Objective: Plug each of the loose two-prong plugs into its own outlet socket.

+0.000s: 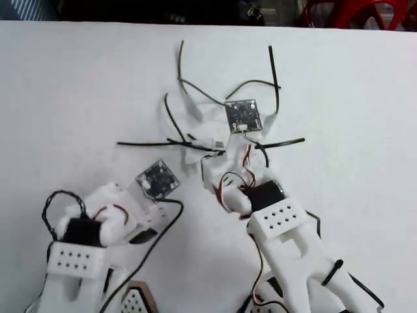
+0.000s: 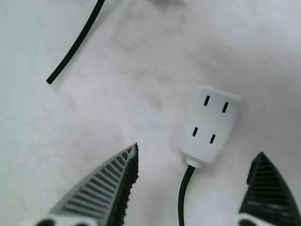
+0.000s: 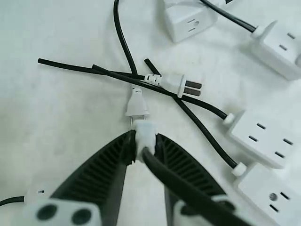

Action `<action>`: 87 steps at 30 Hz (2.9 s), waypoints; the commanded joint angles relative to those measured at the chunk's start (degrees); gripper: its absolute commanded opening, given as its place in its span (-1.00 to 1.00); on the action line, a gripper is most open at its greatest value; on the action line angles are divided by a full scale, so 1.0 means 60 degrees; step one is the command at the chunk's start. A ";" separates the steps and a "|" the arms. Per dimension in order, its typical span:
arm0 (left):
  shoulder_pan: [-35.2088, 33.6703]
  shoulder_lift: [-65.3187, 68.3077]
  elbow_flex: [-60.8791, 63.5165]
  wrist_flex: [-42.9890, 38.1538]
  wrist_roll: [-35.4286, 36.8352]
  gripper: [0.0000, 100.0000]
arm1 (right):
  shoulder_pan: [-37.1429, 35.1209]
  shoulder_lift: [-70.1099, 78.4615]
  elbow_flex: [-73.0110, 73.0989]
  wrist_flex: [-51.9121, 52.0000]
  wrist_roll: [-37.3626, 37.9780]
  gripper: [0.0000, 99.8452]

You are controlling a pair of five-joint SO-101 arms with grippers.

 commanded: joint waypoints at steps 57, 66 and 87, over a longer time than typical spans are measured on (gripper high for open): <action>-0.3744 -0.0447 -0.2344 0.0630 0.3121 -0.43 | -0.4066 0.2410 -0.2374 0.1751 -0.0073 -0.97; -0.4300 -0.2205 -0.0015 0.0132 0.3209 -0.43 | -0.4051 0.3421 -0.2359 0.0432 -0.0059 -0.97; -0.4462 -0.2777 0.0689 0.0117 0.3209 -0.43 | -0.3729 0.4447 -0.2359 -0.0198 -0.0029 -0.97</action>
